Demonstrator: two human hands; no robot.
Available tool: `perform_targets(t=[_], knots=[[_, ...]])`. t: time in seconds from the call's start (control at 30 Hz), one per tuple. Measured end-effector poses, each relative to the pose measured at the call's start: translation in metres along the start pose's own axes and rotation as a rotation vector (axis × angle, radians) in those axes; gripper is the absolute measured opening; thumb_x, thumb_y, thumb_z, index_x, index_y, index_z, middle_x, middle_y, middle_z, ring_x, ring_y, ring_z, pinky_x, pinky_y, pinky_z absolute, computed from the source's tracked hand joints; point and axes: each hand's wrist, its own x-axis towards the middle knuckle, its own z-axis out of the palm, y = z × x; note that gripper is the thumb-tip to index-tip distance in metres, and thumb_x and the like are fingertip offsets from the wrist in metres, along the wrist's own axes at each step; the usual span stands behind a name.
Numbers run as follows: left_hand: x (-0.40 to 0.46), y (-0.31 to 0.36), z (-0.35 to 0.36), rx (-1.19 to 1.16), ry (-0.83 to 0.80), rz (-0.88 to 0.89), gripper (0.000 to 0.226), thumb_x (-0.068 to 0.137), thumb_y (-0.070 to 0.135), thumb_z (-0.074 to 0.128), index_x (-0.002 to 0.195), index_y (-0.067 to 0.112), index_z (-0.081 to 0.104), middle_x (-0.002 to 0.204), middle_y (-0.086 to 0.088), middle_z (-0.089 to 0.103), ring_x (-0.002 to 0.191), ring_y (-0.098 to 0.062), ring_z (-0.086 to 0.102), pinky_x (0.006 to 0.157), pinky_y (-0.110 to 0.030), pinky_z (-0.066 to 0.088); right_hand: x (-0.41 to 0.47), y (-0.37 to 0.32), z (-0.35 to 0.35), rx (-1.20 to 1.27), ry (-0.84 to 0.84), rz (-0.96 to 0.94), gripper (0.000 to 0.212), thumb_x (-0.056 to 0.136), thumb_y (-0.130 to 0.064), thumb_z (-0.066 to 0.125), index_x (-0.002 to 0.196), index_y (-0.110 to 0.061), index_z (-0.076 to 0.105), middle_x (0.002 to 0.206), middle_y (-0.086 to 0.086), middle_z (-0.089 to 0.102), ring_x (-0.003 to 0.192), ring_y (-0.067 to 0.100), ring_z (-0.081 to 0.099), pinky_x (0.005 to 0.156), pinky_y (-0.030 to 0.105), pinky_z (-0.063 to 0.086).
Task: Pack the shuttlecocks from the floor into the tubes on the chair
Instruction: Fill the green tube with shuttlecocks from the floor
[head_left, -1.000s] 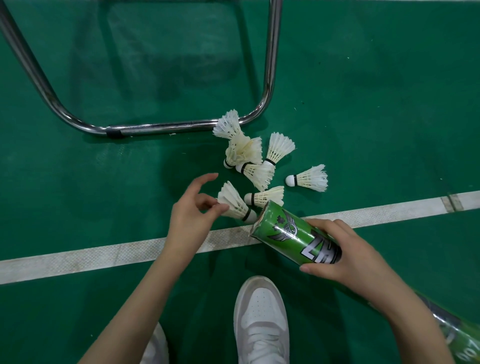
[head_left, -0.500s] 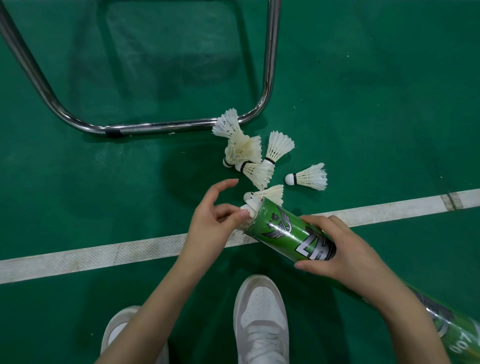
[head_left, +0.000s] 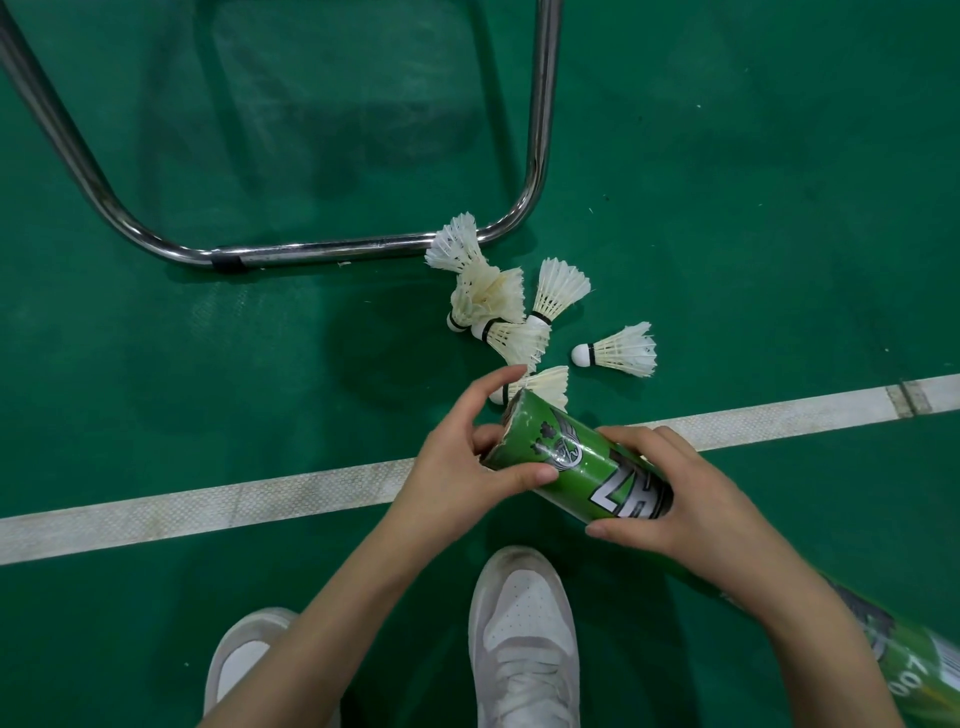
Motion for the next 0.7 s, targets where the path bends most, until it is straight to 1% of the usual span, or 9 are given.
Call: perform_targets(t=[0.13, 0.27, 0.33, 0.4, 0.43, 0.53, 0.6, 0.63, 0.7], knots=[[0.002, 0.001, -0.001, -0.001, -0.017, 0.015, 0.078, 0.072, 0.0, 0.077, 0.126, 0.043, 0.042, 0.085, -0.002, 0.075, 0.087, -0.01, 0.07, 0.075, -0.013, 0.048, 0.0, 0.001, 0.0, 0.01, 0.011, -0.009, 0.074, 0.052, -0.058, 0.075, 0.116, -0.052, 0.04, 0.107, -0.028, 0.044, 0.099, -0.004, 0.049, 0.085, 0.038, 0.048], [0.003, -0.002, 0.0, -0.013, -0.06, 0.021, 0.073, 0.077, -0.001, 0.072, 0.127, 0.043, 0.042, 0.09, -0.005, 0.075, 0.088, -0.013, 0.07, 0.076, -0.017, 0.05, 0.0, 0.001, -0.001, -0.003, 0.017, -0.009, 0.073, 0.053, -0.056, 0.077, 0.116, -0.051, 0.042, 0.106, -0.028, 0.044, 0.098, -0.005, 0.048, 0.084, 0.037, 0.048], [0.005, -0.004, -0.001, -0.032, -0.112, 0.019, 0.072, 0.08, -0.004, 0.068, 0.131, 0.04, 0.04, 0.104, -0.007, 0.071, 0.095, -0.016, 0.068, 0.081, -0.023, 0.052, 0.0, 0.002, 0.0, -0.006, 0.01, -0.009, 0.073, 0.053, -0.056, 0.077, 0.117, -0.052, 0.041, 0.107, -0.027, 0.044, 0.099, -0.003, 0.049, 0.084, 0.038, 0.048], [0.008, -0.007, 0.0, -0.028, -0.179, 0.015, 0.073, 0.084, -0.004, 0.064, 0.135, 0.04, 0.036, 0.128, 0.0, 0.058, 0.11, -0.016, 0.062, 0.094, -0.03, 0.05, -0.002, 0.003, -0.001, -0.015, -0.001, -0.008, 0.074, 0.053, -0.057, 0.076, 0.117, -0.052, 0.04, 0.108, -0.025, 0.045, 0.099, 0.0, 0.051, 0.084, 0.04, 0.048], [0.009, -0.009, 0.0, -0.023, -0.204, 0.013, 0.074, 0.085, -0.002, 0.064, 0.136, 0.042, 0.034, 0.135, 0.003, 0.05, 0.117, -0.014, 0.057, 0.1, -0.033, 0.047, -0.002, 0.004, -0.001, -0.022, -0.004, -0.007, 0.074, 0.053, -0.057, 0.076, 0.118, -0.052, 0.04, 0.108, -0.024, 0.046, 0.099, 0.001, 0.052, 0.083, 0.04, 0.049], [0.015, -0.016, 0.003, -0.022, -0.22, 0.008, 0.074, 0.082, 0.01, 0.066, 0.136, 0.047, 0.032, 0.145, 0.004, 0.04, 0.127, -0.012, 0.048, 0.106, -0.035, 0.041, -0.004, 0.007, -0.001, -0.032, 0.006, 0.005, 0.073, 0.055, -0.055, 0.077, 0.118, -0.053, 0.039, 0.107, -0.024, 0.046, 0.098, 0.001, 0.052, 0.082, 0.04, 0.049], [0.018, -0.017, 0.006, -0.023, -0.206, 0.003, 0.074, 0.082, 0.01, 0.068, 0.134, 0.049, 0.033, 0.144, 0.003, 0.042, 0.123, -0.012, 0.052, 0.102, -0.033, 0.044, -0.004, 0.009, -0.001, -0.029, 0.017, 0.014, 0.073, 0.055, -0.054, 0.077, 0.118, -0.053, 0.039, 0.106, -0.024, 0.046, 0.097, 0.001, 0.052, 0.081, 0.04, 0.049], [0.019, -0.018, 0.007, -0.017, -0.2, -0.006, 0.075, 0.082, 0.007, 0.068, 0.133, 0.049, 0.033, 0.14, 0.001, 0.048, 0.118, -0.012, 0.057, 0.099, -0.031, 0.046, -0.004, 0.01, -0.001, -0.029, 0.02, 0.017, 0.073, 0.056, -0.054, 0.076, 0.118, -0.053, 0.039, 0.106, -0.025, 0.045, 0.096, 0.001, 0.052, 0.081, 0.04, 0.05], [0.02, -0.018, 0.008, 0.027, -0.184, -0.024, 0.077, 0.082, 0.008, 0.07, 0.135, 0.049, 0.031, 0.12, 0.0, 0.064, 0.107, -0.01, 0.063, 0.095, -0.026, 0.048, -0.005, 0.013, -0.001, -0.034, 0.024, 0.026, 0.072, 0.056, -0.053, 0.076, 0.116, -0.056, 0.037, 0.105, -0.026, 0.045, 0.095, 0.0, 0.052, 0.08, 0.039, 0.05]])
